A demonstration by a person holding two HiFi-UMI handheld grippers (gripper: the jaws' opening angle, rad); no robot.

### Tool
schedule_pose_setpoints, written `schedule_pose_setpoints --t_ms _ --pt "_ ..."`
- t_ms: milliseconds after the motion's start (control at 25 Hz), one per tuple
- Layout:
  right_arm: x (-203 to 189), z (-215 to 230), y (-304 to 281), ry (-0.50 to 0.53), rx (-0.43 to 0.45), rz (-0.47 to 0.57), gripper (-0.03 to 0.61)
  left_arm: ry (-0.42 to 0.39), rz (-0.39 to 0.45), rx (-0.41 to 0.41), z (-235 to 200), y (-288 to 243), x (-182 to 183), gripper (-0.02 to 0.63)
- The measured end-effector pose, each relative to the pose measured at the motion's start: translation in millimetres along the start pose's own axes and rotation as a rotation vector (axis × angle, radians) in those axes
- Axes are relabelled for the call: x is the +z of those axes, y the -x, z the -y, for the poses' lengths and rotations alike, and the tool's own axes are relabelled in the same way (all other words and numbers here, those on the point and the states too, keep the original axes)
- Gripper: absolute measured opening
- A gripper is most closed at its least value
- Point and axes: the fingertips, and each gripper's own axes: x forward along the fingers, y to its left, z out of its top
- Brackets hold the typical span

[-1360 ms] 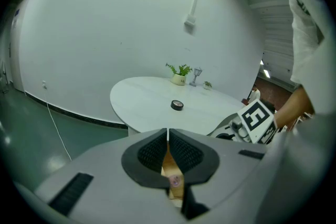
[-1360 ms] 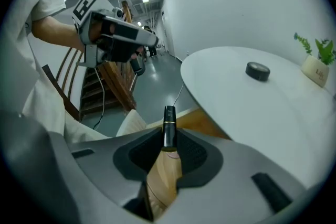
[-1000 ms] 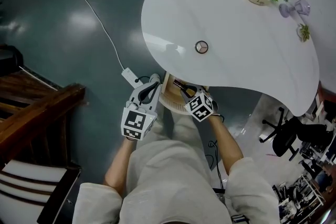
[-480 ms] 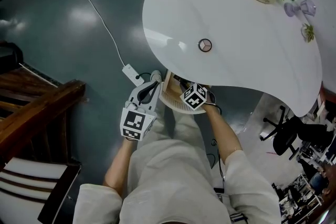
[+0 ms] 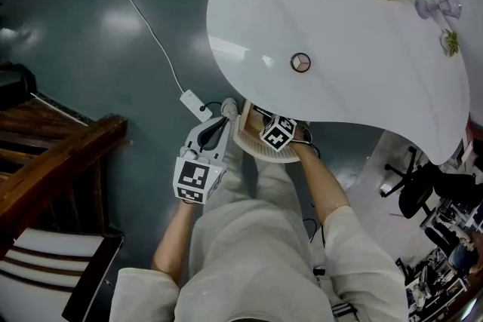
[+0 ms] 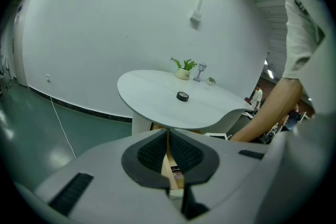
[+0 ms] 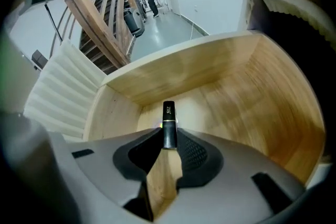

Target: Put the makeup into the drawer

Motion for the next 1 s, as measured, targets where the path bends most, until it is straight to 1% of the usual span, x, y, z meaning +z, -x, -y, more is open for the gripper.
schedule_pose_setpoints --t_ms 200,320,400,480,560,760,920,1000 --pt "-7 -1 -8 -0.014 0.006 -0.017 0.092 0.004 -0.002 0.0 -1 -1 -1 0.017" --pt "-5 2 -4 -0.036 0.013 0.004 0.14 0.002 -0.006 -0.005 0 -4 -1 0.017" --pt "-3 4 -1 -0.041 0.014 0.02 0.158 0.002 -0.006 -0.008 1 -5 -1 0.017" --pt "0 1 1 -0.04 0.03 0.036 0.204 0.001 -0.005 -0.01 1 -6 -1 0.017" --pt "4 -2 4 -0.034 0.039 0.058 0.221 0.0 -0.004 -0.012 2 -7 0 0.017" --pt "19 -3 25 0.017 0.0 0.129 0.218 -0.003 -0.001 -0.011 3 -8 1 0.017" --pt "32 -14 43 0.09 -0.01 0.202 0.206 -0.001 0.005 -0.011 4 -8 2 0.017" --pt "36 -21 55 0.107 -0.01 0.238 0.196 0.0 0.006 -0.011 5 -8 3 0.017"
